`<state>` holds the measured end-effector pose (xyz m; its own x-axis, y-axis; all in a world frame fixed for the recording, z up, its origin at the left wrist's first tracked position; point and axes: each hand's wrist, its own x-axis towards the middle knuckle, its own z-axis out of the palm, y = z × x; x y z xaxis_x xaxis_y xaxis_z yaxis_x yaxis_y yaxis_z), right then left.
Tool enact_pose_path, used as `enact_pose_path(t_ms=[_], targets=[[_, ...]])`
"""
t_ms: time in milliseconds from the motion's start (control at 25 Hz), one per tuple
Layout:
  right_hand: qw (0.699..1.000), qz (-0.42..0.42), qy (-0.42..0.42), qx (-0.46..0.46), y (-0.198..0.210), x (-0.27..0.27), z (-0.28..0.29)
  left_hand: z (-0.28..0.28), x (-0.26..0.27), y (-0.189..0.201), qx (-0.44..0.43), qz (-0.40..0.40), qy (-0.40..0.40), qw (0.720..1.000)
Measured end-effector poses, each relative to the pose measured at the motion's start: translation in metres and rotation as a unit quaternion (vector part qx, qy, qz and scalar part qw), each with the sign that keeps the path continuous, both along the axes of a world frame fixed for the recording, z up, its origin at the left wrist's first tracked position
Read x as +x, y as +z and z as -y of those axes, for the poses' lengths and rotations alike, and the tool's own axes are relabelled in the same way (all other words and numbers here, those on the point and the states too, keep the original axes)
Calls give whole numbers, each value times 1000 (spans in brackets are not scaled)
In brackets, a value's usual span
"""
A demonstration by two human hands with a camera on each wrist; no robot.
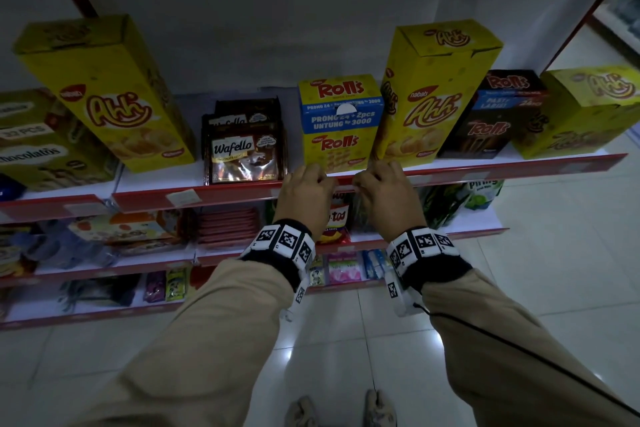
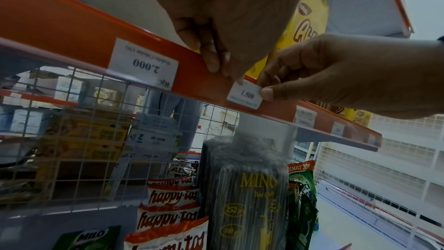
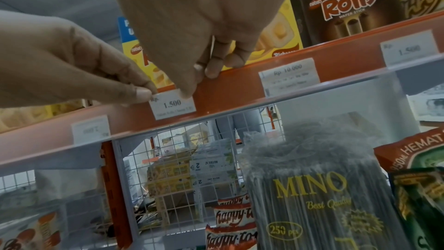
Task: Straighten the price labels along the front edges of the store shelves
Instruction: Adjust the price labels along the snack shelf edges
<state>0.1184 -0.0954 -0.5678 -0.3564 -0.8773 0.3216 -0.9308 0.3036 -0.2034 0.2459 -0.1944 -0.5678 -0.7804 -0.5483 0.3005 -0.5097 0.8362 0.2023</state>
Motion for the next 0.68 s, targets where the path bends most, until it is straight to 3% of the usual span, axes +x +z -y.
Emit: enact_pose_path(t_ms=[200,400,680], targets=[[1000,-15,-8,4,-1,3,-1,1,1,3,-3,76,-5,997],[999,-1,-25,44,-4,2,-1,3,5,-3,4,35,-7,999],[999,26,-17,30,-3,0,-5,3,3,-2,15,25,4,1000]])
